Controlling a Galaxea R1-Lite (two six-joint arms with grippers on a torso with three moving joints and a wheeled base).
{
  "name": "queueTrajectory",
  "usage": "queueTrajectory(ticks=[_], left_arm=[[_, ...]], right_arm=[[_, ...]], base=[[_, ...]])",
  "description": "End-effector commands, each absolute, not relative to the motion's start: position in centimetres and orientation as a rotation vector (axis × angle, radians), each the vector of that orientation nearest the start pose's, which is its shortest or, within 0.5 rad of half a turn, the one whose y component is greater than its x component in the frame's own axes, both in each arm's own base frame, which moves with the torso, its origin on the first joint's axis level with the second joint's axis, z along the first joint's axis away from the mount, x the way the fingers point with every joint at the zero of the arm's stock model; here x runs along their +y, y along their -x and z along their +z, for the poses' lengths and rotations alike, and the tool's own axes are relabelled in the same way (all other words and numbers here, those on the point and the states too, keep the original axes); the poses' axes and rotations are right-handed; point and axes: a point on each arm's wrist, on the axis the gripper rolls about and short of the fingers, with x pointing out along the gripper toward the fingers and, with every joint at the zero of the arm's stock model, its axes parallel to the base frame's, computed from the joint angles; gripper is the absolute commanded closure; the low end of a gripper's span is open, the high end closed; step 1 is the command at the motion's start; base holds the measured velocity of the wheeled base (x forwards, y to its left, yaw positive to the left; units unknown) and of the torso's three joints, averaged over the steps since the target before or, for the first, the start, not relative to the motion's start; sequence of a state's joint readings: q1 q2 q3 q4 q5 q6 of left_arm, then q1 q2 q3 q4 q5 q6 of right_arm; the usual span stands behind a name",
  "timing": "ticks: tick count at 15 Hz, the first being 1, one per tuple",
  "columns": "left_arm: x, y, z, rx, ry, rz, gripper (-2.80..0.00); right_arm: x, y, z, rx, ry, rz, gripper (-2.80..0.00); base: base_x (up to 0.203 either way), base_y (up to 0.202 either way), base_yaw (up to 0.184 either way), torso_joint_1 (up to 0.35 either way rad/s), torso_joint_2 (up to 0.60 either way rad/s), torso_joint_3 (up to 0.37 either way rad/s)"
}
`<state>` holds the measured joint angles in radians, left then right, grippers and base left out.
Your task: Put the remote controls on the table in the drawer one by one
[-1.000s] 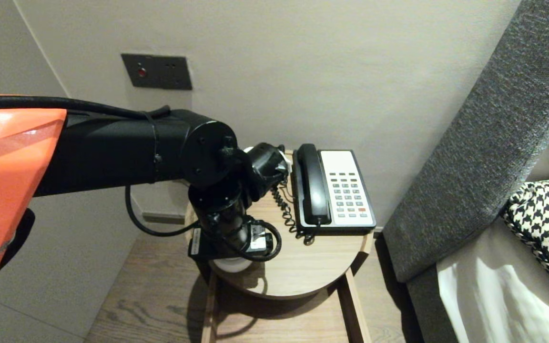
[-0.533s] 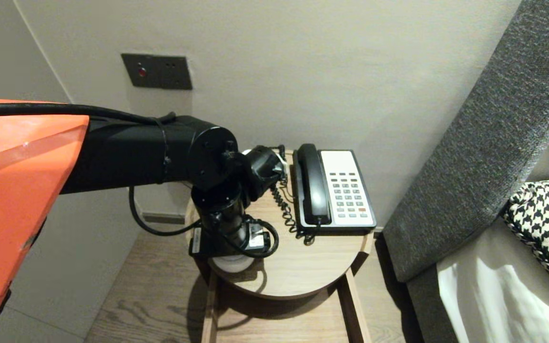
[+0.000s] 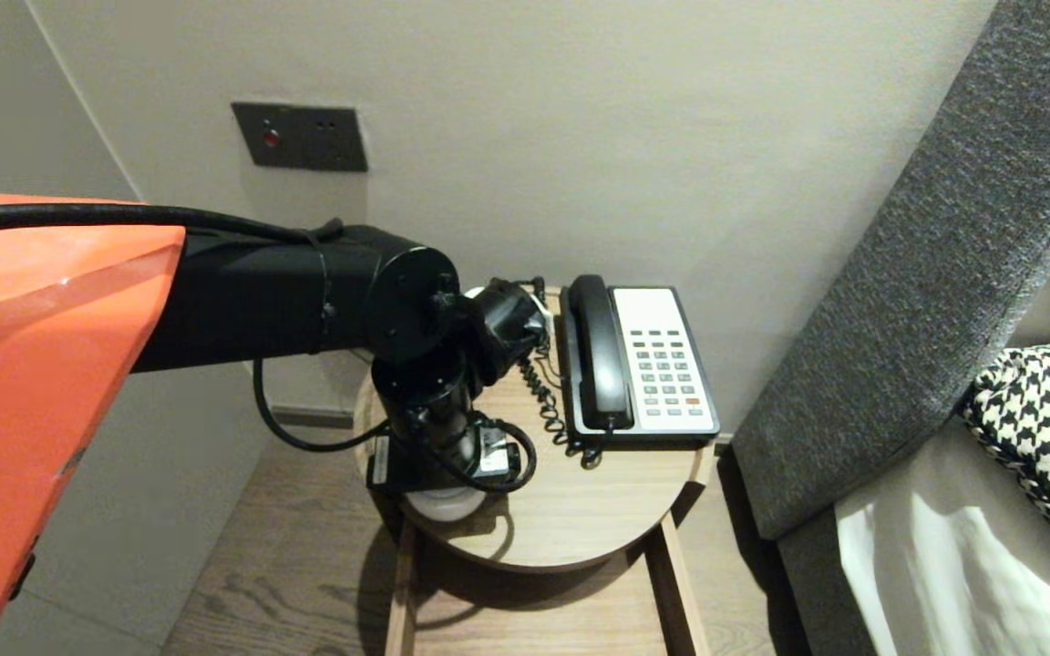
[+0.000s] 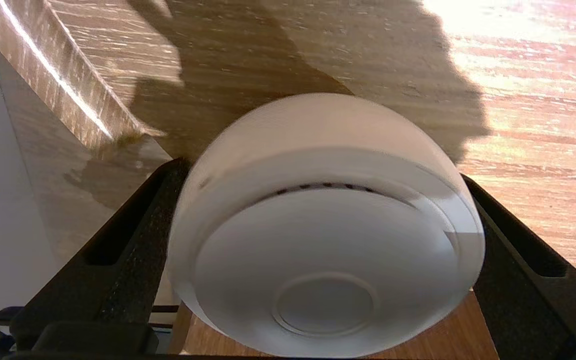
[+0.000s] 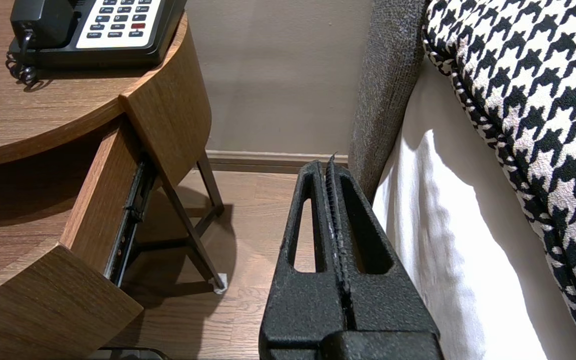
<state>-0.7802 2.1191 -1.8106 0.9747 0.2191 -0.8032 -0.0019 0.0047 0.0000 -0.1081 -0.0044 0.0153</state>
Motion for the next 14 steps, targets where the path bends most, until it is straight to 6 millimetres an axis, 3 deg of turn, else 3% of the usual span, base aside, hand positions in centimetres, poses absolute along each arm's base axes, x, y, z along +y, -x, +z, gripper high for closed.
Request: queueTrajectory(ticks=[1,5,9,14], left_arm=[[-25.9,-26.9,17.6,1.22,0.077,0.014,0.0],[-25.8,-26.8,18.0,1.209,0.082,0.007,0.0],[-25.2,-26.1,19.8,1.179,0.113,-0.018,0.0],[-25.1,-22.1,23.0,1.142,0.088,-0.139,0.0]], right_arm=[[0.0,2.0,7.6,-0.063,-0.015,-0.006,0.0],[0.0,2.0,7.6,-0.063,-0.015,-0.006,0.0],[0.0,2.0,7.6,-0.063,-0.015,-0.006,0.0],[0.0,2.0,7.6,-0.063,-0.015,-0.006,0.0]], base=[[0.0,0.0,0.0,0.0,0.0,0.0],[0.0,0.0,0.0,0.0,0.0,0.0],[0.0,0.0,0.0,0.0,0.0,0.0],[0.0,0.0,0.0,0.0,0.0,0.0]])
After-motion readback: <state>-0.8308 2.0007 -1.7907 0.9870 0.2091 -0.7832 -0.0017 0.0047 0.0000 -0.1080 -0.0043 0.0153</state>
